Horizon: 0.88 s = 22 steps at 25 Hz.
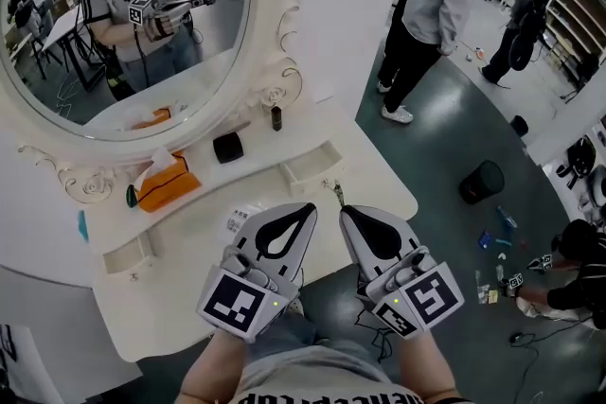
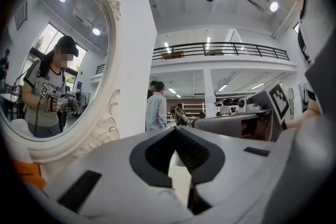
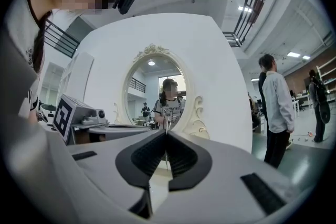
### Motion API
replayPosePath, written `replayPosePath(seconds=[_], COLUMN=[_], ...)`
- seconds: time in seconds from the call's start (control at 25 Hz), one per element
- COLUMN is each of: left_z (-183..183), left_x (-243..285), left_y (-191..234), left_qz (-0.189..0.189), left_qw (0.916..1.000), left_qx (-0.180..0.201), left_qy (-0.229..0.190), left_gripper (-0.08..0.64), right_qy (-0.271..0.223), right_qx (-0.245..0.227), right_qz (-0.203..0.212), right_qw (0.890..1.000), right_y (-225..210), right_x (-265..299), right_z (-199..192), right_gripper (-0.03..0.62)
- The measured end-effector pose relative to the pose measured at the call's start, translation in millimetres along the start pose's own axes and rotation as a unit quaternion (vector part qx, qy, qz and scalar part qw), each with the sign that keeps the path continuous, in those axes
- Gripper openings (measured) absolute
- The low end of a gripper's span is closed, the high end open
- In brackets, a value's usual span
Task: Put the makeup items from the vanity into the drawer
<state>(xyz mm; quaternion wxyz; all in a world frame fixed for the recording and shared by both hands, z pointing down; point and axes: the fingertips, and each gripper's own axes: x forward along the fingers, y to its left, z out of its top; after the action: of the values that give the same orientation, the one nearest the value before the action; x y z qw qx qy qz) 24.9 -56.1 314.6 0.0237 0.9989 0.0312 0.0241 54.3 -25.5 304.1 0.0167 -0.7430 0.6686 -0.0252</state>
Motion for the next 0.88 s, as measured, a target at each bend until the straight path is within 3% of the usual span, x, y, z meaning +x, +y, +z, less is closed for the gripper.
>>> replayPosePath(seconds=[0.52, 0.88], left_z=[-10.8, -13.0], left_x=[6.9, 16.2], left_y=[15.1, 23.3], left_qz=[-0.005, 0.025], left_qw=[0.9999, 0.9996], left_qx=[-0.012, -0.010], left_qy=[0.005, 0.011], left_gripper=[0.008, 0.008], right_qy=[0.002, 0.006], right_qx=[0.003, 0.008], right_qz=[-0.019, 0.005], right_qw=[1.000, 1.000], right_y=[-13.5, -28.5], right_x=[9.7, 20.0], right_z=[-4.6, -7.5], right_gripper=[0.023, 0.023])
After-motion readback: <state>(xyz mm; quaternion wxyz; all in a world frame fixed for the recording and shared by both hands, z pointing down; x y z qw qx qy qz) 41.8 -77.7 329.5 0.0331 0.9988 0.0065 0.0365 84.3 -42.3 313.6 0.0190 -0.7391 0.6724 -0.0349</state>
